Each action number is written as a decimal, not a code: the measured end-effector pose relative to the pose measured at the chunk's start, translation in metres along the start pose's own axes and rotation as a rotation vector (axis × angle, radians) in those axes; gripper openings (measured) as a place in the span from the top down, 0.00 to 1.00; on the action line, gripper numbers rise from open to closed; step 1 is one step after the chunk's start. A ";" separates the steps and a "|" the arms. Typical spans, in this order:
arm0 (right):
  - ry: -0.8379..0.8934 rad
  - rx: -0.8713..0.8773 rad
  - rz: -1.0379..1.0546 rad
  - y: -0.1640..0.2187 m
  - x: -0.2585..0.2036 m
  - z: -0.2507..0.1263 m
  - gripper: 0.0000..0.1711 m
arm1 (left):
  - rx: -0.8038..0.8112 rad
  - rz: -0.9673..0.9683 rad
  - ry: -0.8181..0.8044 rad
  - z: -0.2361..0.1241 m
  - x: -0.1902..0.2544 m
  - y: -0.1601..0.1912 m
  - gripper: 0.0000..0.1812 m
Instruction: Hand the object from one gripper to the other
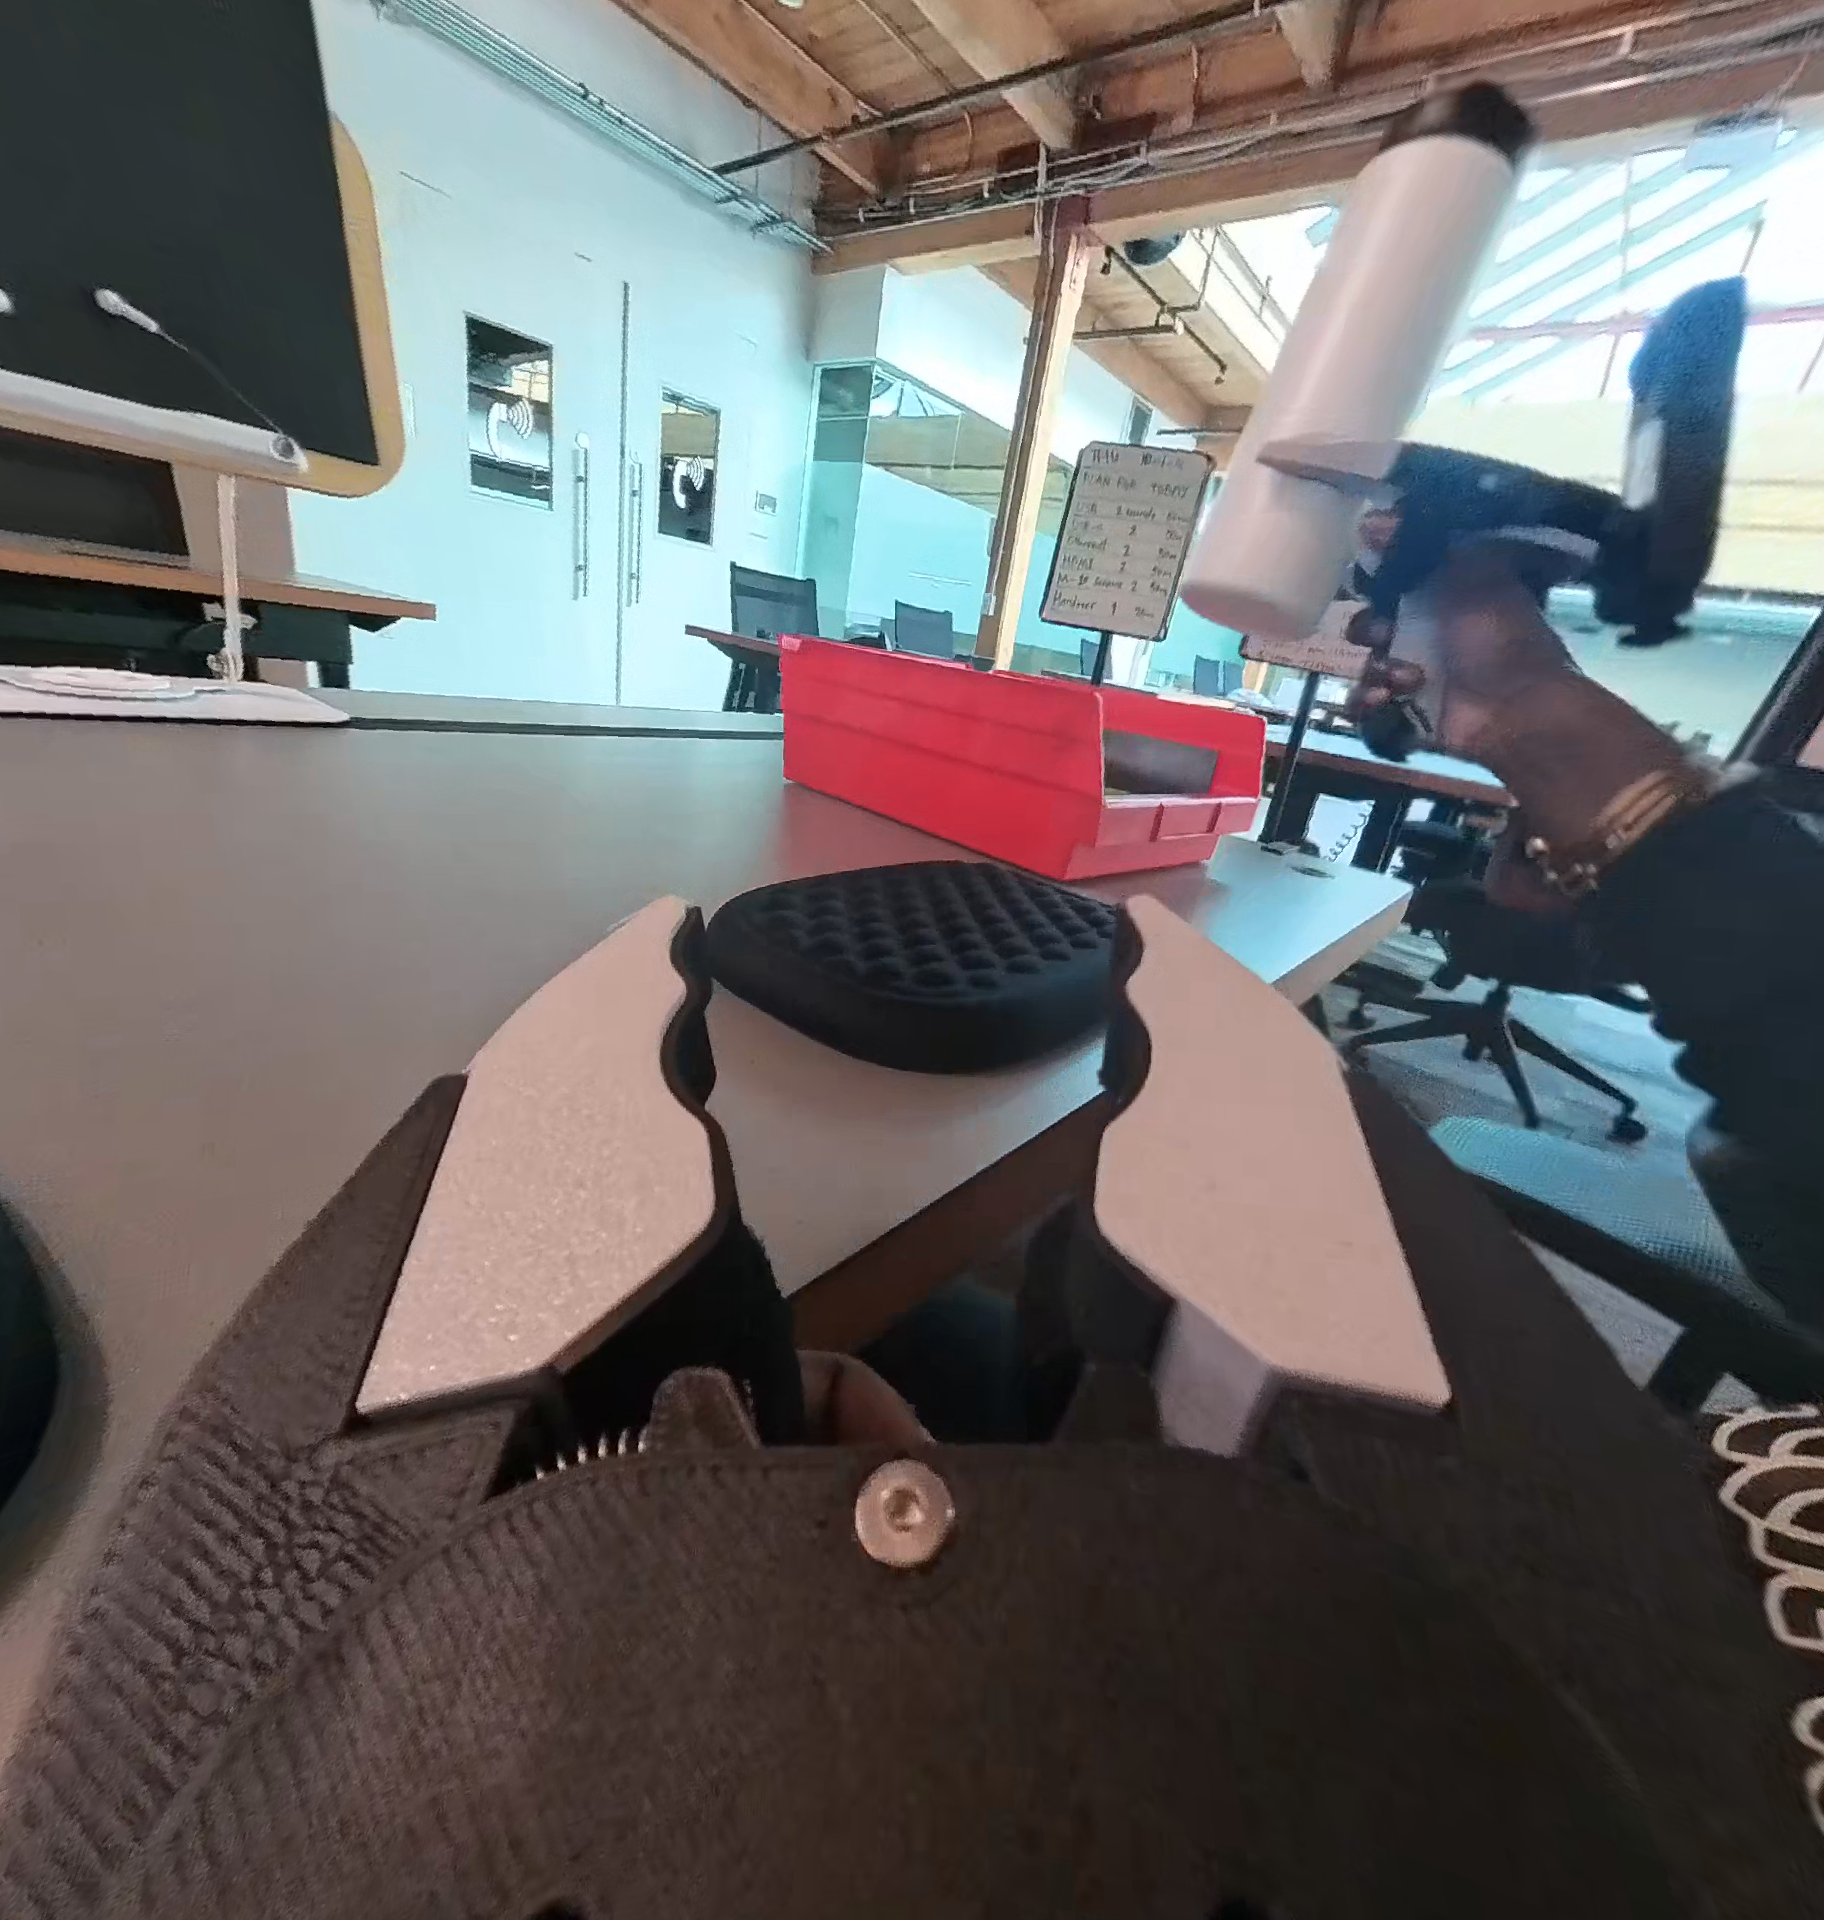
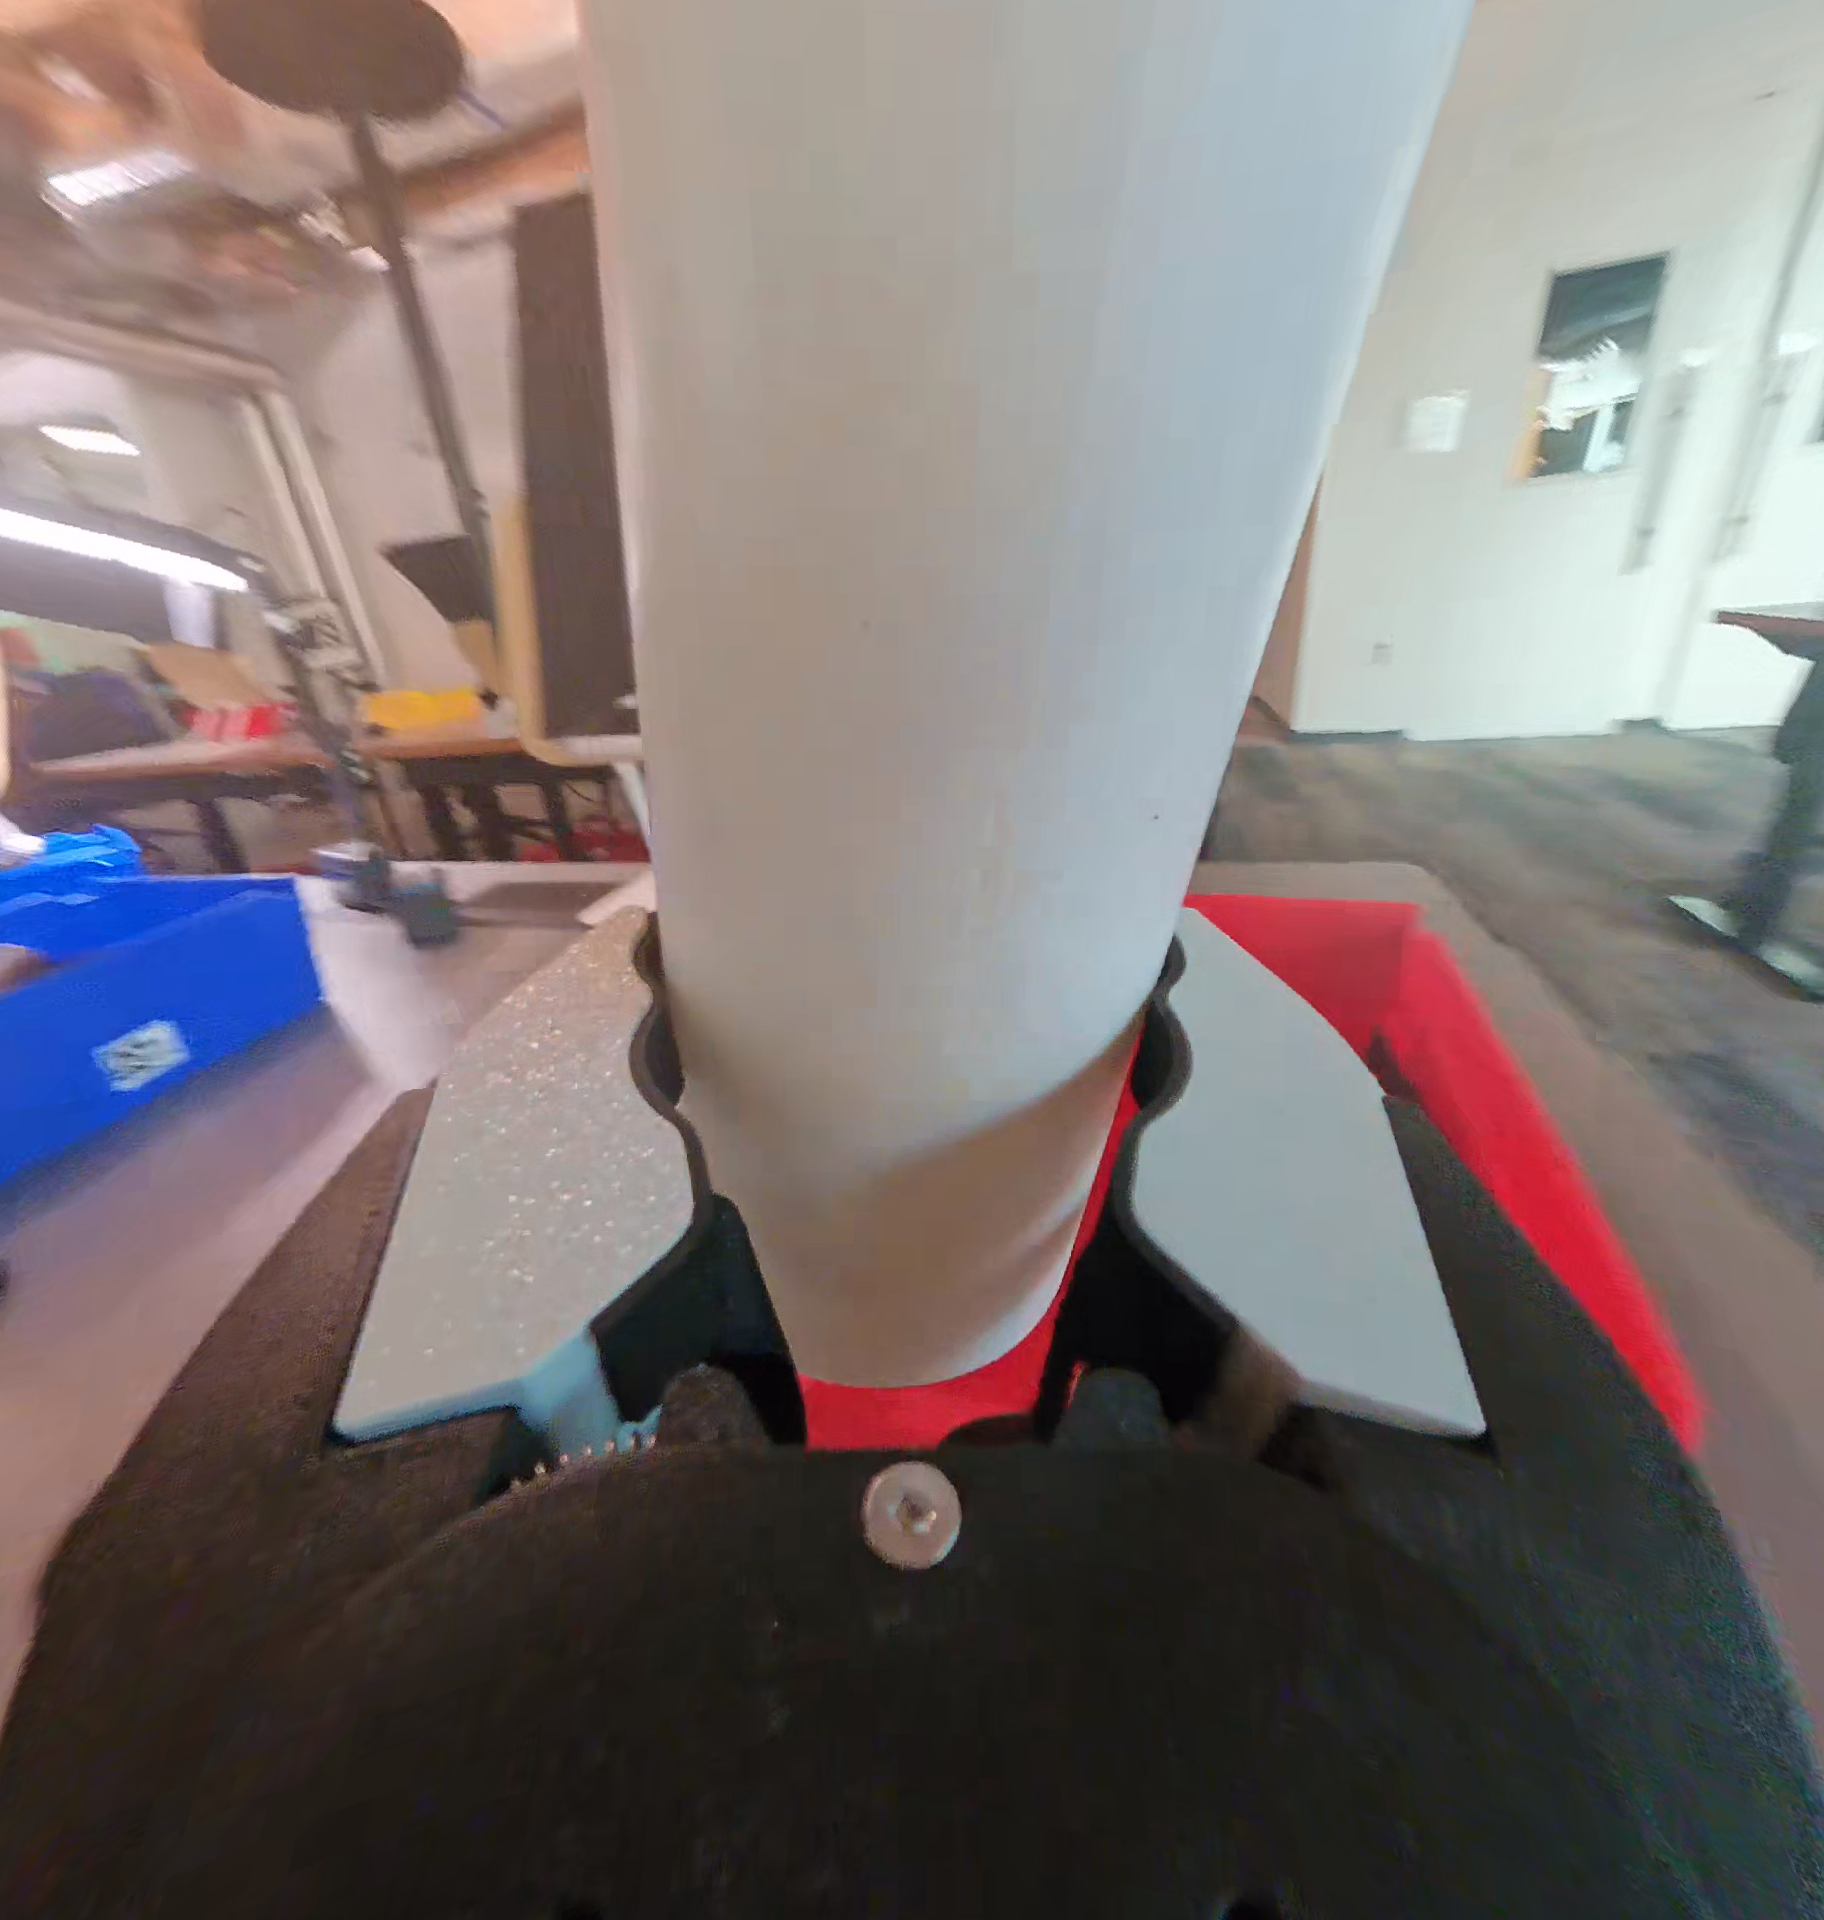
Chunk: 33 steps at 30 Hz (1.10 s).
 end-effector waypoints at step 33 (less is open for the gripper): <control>0.233 -1.215 -0.535 0.152 0.112 0.115 0.49 | -0.054 0.011 0.013 0.001 0.000 0.007 0.60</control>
Point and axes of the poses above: each gripper's, where its closed fingertips meet, z out along the fingers, y out of its underside, x = y × z across the jaws, the point moved 4 cm from there along -z, back along the fingers, and after that the axes turned 3 degrees about y, right-handed, at the moved point
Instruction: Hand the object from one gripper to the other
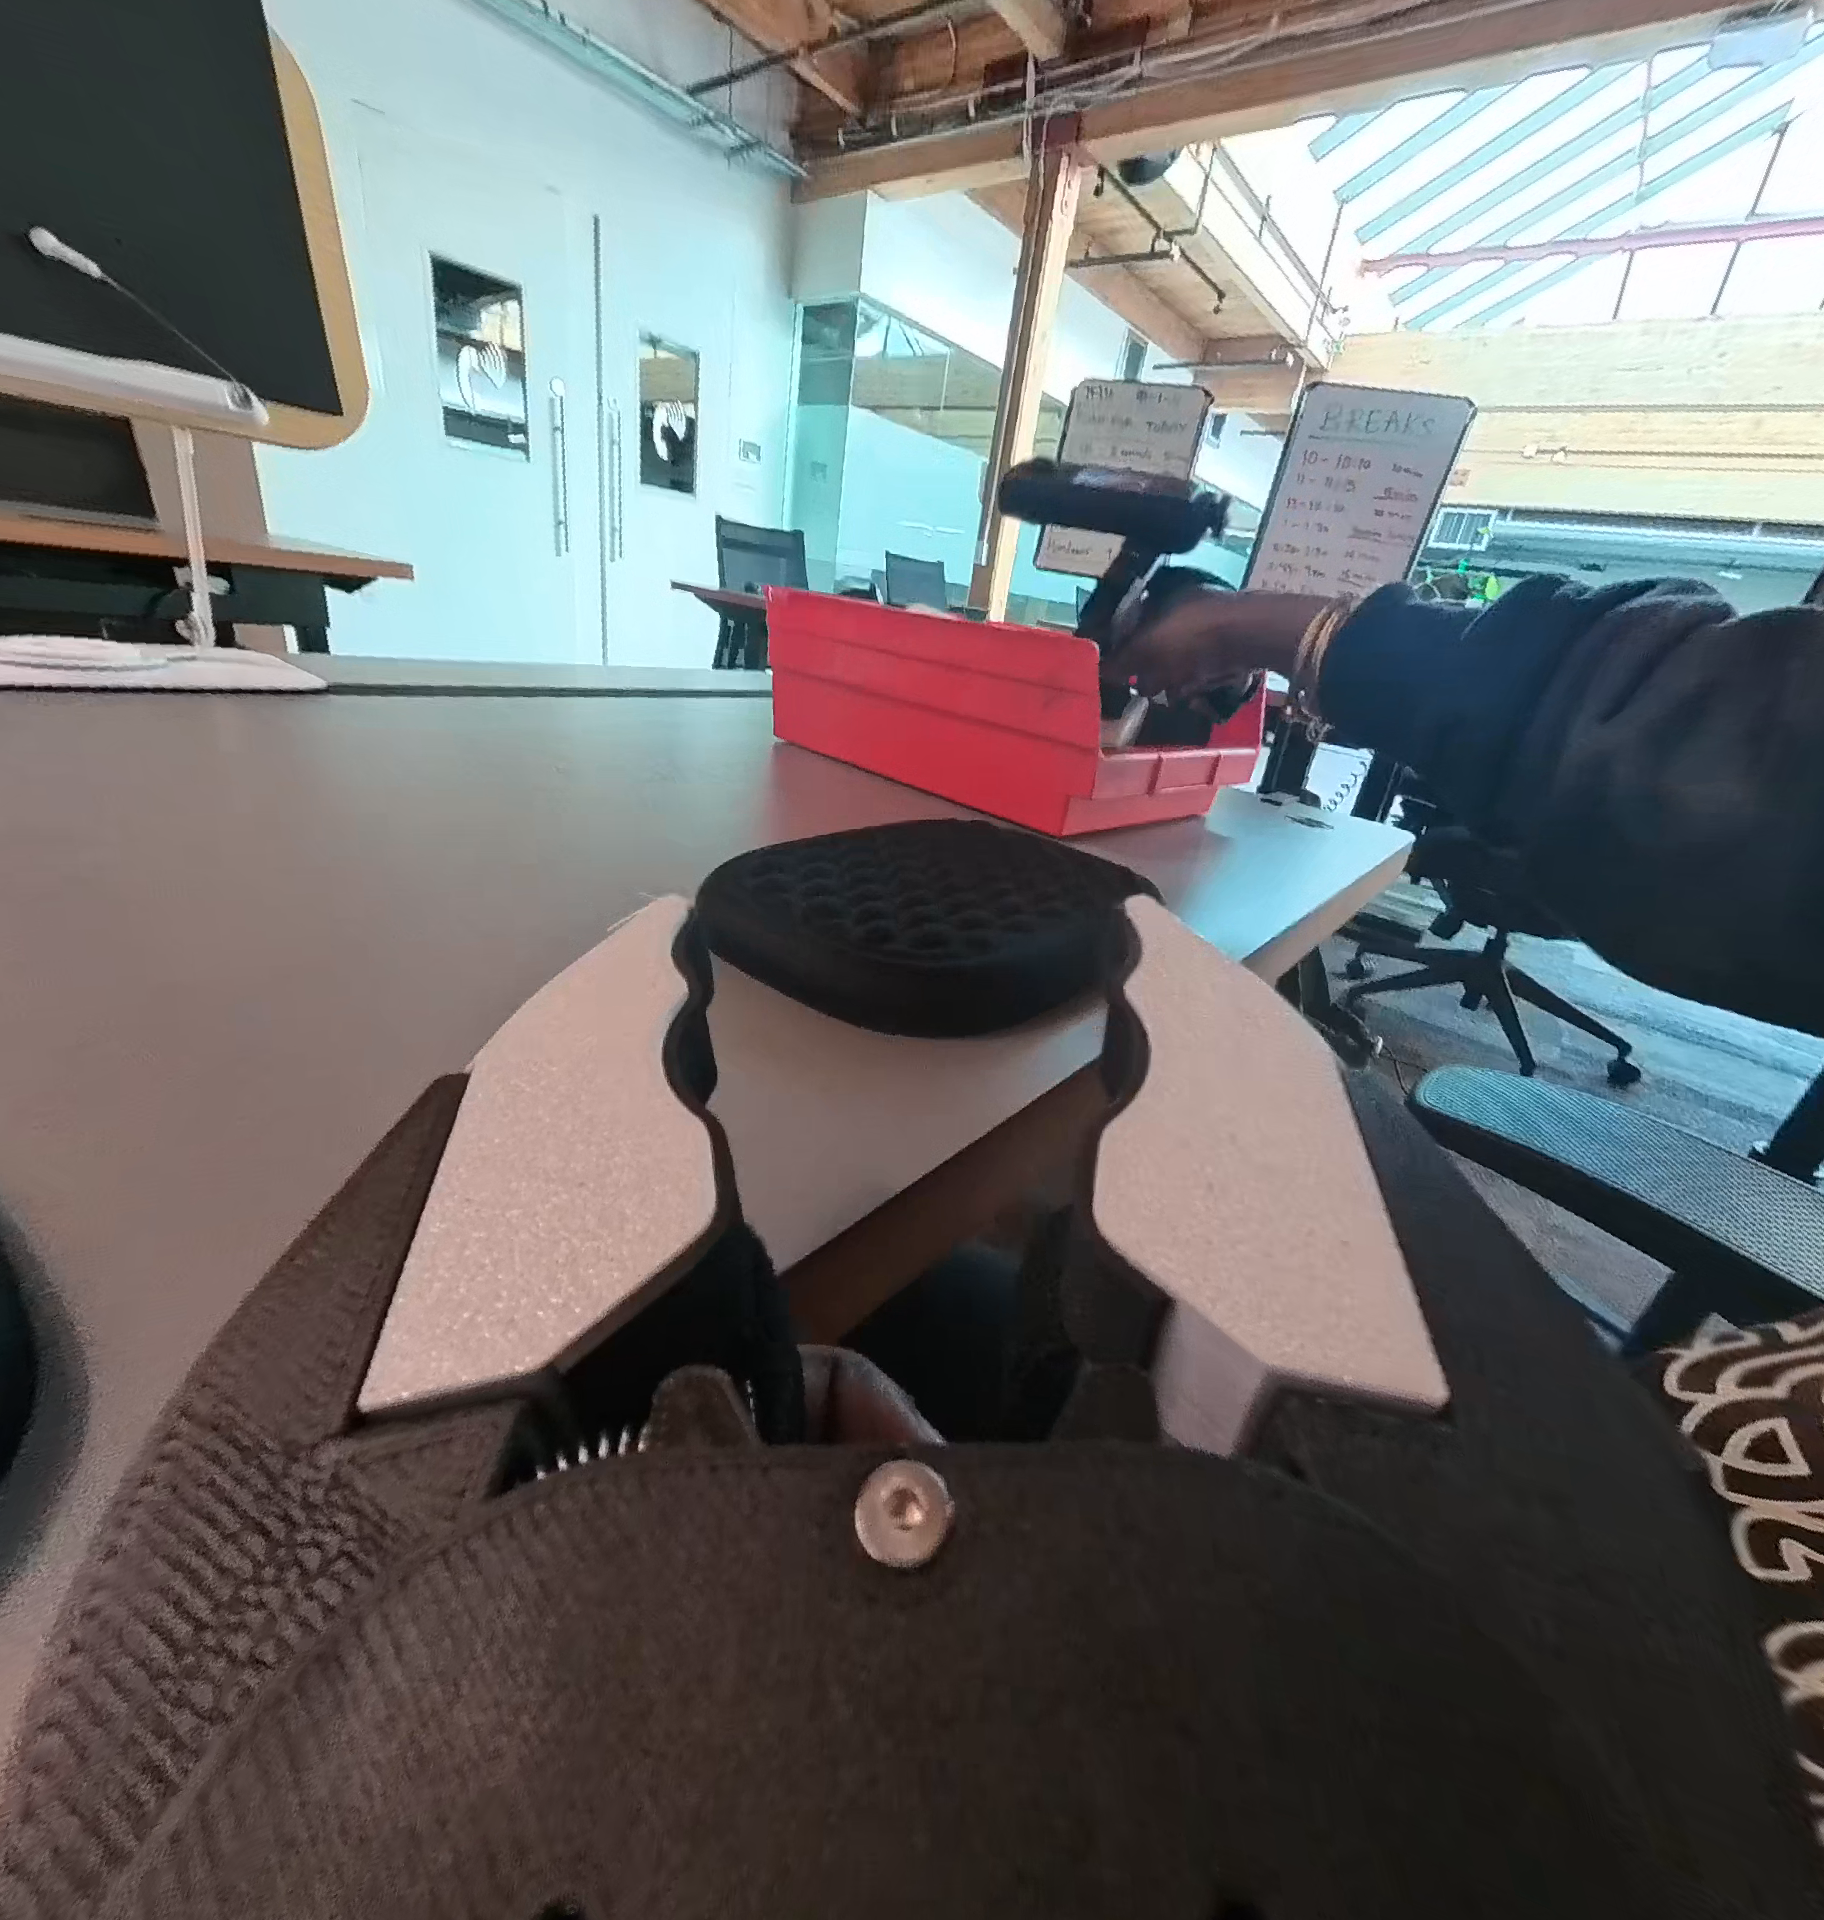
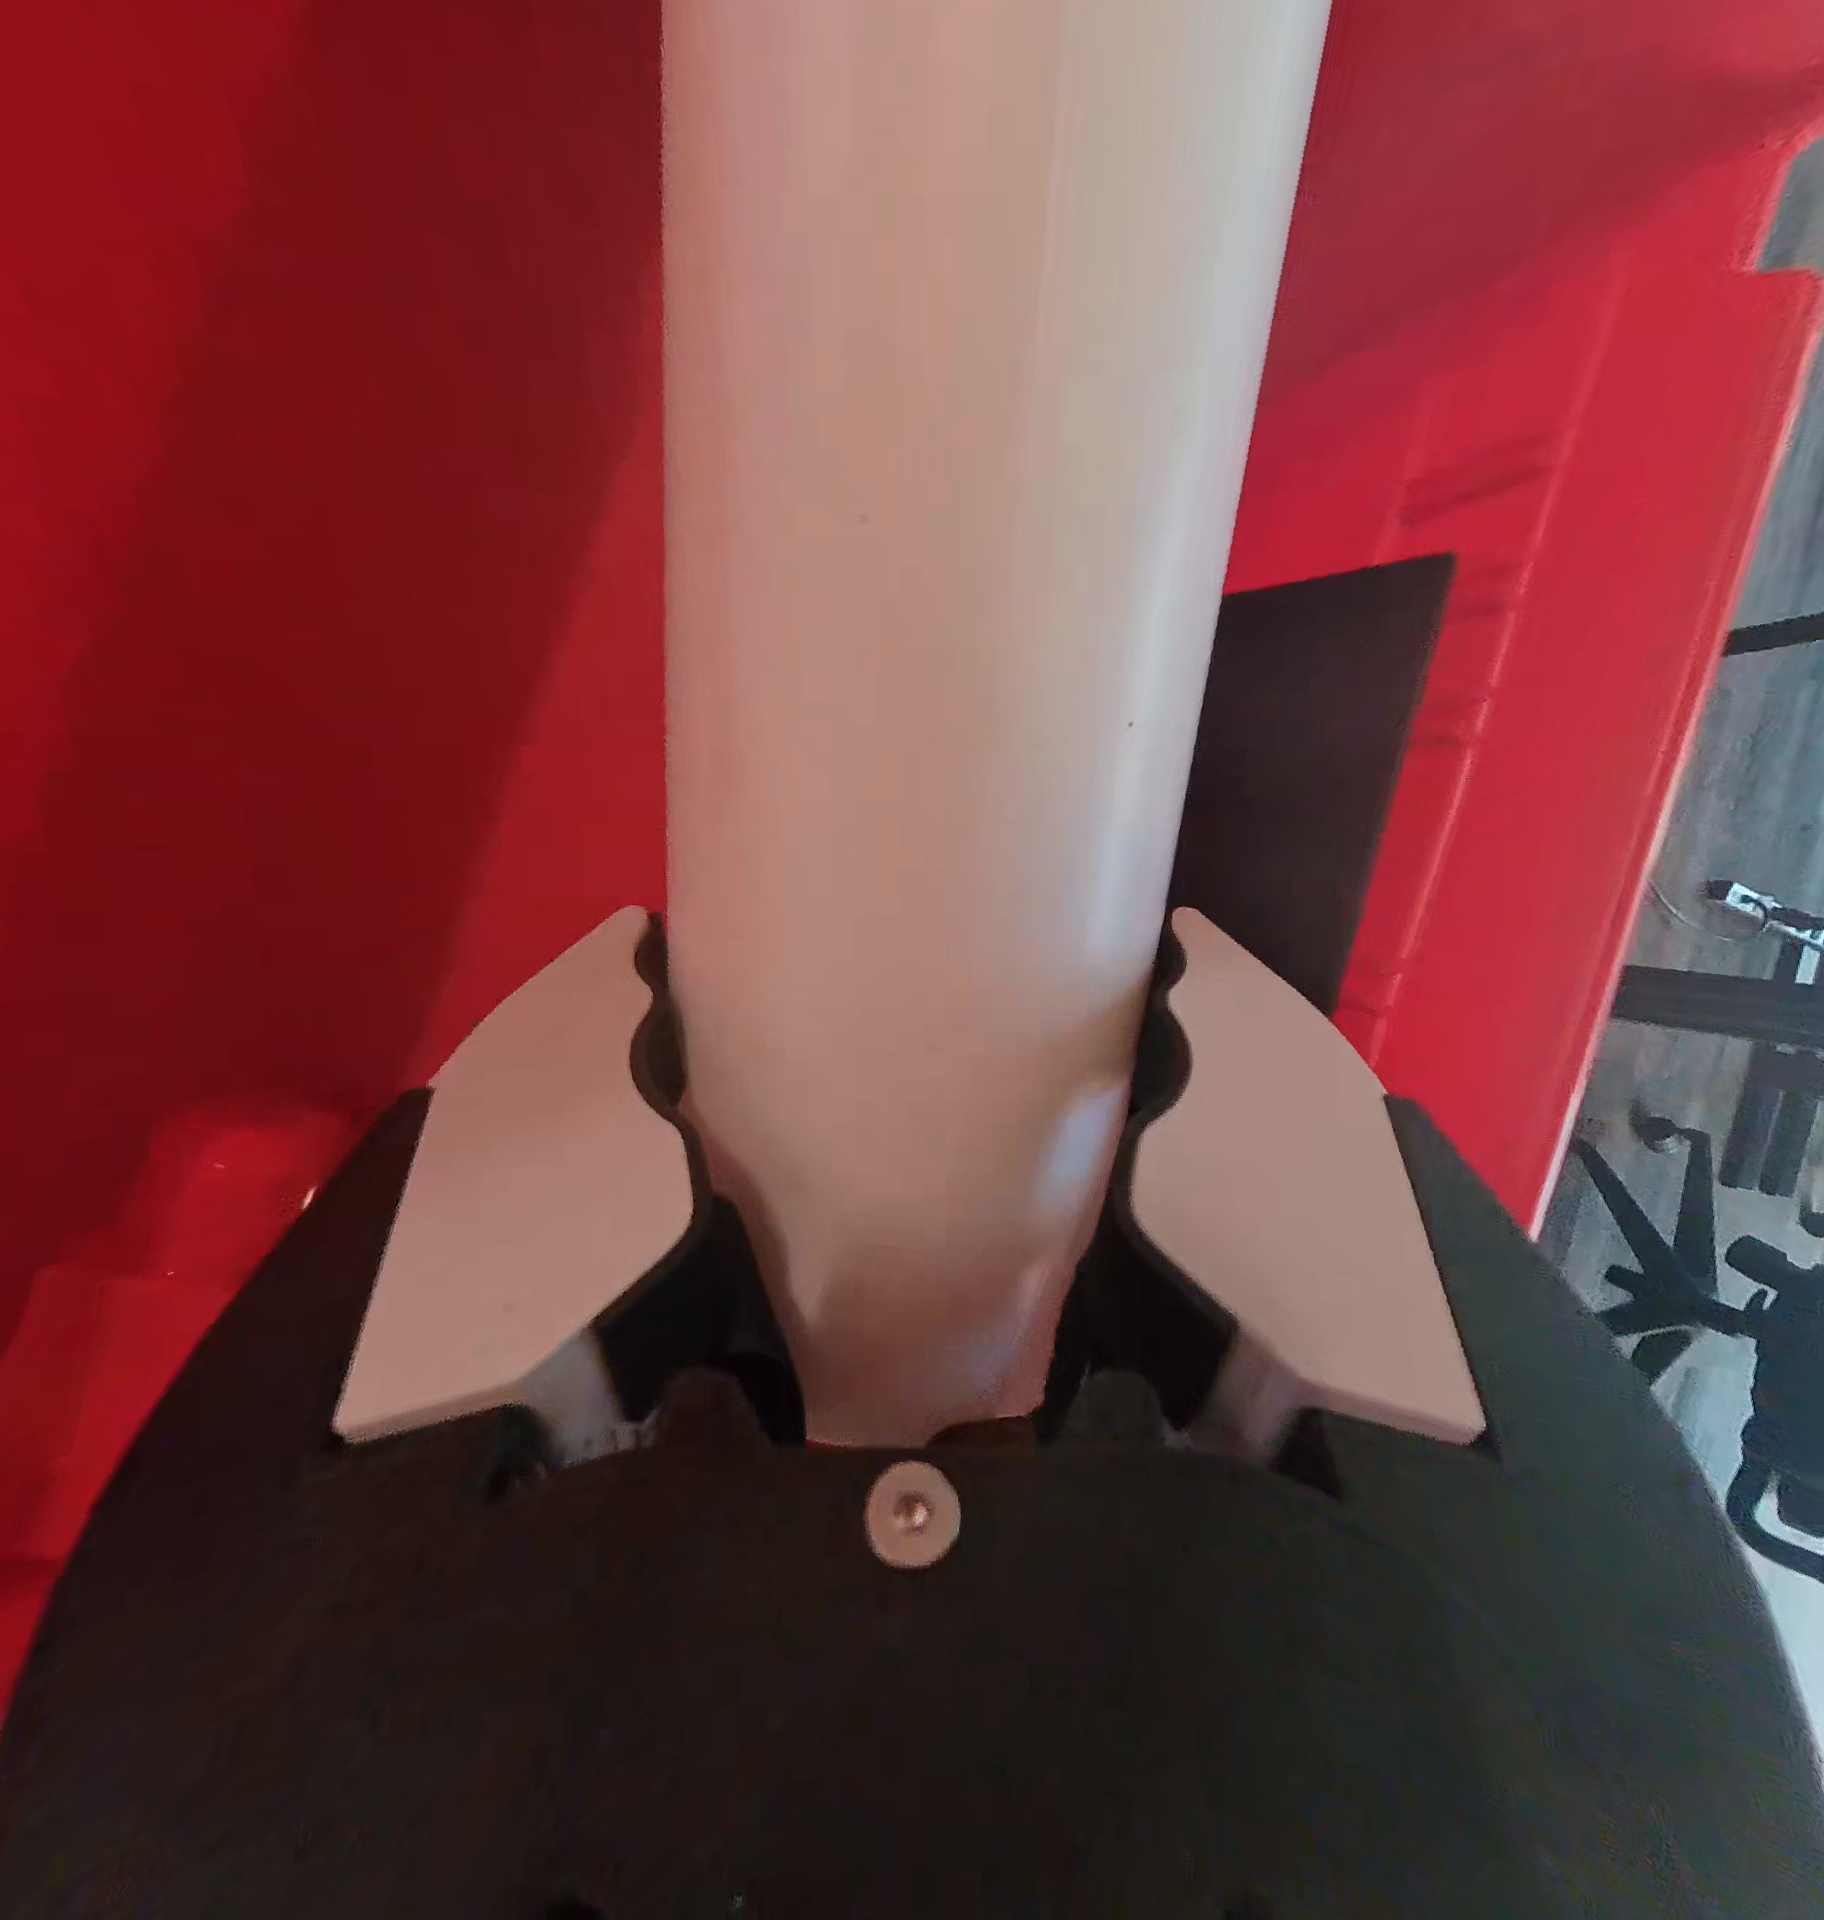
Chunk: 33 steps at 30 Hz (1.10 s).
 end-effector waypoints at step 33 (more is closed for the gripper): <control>-0.543 1.795 0.452 0.116 -0.220 -0.238 0.67 | -0.009 -0.070 0.075 -0.002 0.010 -0.026 0.63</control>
Point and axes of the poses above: each gripper's, where its closed fingertips meet, z out along the fingers, y out of its underside, x = y × z across the jaws, the point moved 4 cm from there along -z, back along the fingers, and after that the axes turned 3 degrees about y, right-handed, at the moved point
